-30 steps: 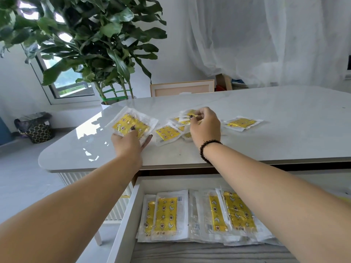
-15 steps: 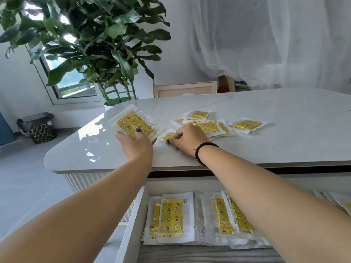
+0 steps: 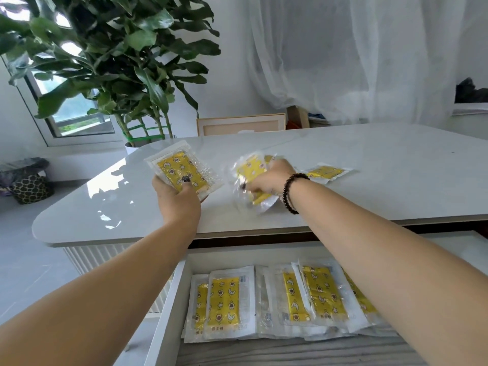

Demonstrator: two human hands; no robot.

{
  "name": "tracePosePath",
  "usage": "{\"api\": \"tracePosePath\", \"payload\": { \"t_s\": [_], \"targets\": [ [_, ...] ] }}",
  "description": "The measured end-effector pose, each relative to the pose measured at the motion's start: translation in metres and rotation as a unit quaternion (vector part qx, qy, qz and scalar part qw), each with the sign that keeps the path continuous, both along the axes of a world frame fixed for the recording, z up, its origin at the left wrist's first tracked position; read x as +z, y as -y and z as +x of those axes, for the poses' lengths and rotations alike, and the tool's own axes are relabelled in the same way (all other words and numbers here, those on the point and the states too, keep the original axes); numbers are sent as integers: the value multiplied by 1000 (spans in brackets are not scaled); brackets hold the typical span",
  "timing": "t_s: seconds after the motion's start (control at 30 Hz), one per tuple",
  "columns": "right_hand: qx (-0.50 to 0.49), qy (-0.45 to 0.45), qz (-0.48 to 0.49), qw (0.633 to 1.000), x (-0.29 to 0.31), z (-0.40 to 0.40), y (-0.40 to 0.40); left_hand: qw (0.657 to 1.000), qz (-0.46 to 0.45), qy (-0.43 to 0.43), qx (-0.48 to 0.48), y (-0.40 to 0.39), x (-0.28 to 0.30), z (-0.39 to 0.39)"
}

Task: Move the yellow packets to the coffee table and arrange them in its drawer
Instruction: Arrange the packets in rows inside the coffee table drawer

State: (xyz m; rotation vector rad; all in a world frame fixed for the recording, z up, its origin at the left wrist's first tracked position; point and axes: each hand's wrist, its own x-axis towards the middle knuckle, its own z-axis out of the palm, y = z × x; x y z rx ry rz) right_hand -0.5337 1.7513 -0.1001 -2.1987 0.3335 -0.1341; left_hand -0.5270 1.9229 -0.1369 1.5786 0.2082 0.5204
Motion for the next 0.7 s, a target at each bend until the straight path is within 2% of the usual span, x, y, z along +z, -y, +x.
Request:
{"api": "tracePosePath", "payload": {
  "t_s": [0.07,0.2,0.3,0.47,0.6,0.7],
  "targets": [
    [-81,79,77,991,-6,10,8,1000,5,2,-7,0,0,1],
    [-178,14,-43,983,-25,20,21,1000,21,-9,-21,-1,-1,3],
    [-177,31,-1,984,-30,21,19,999,23,-10,-30,-2,-2,4],
    [-164,124,88,975,-32,9,21,998,40,-24,-38,-3,1,1],
    [-179,163,120,963,-33,-11,20,992,98,-29,-77,-5,4,-10],
    [-150,156,115,970,-31,-31,24,984,115,-54,-121,-6,9,-22]
  ]
}}
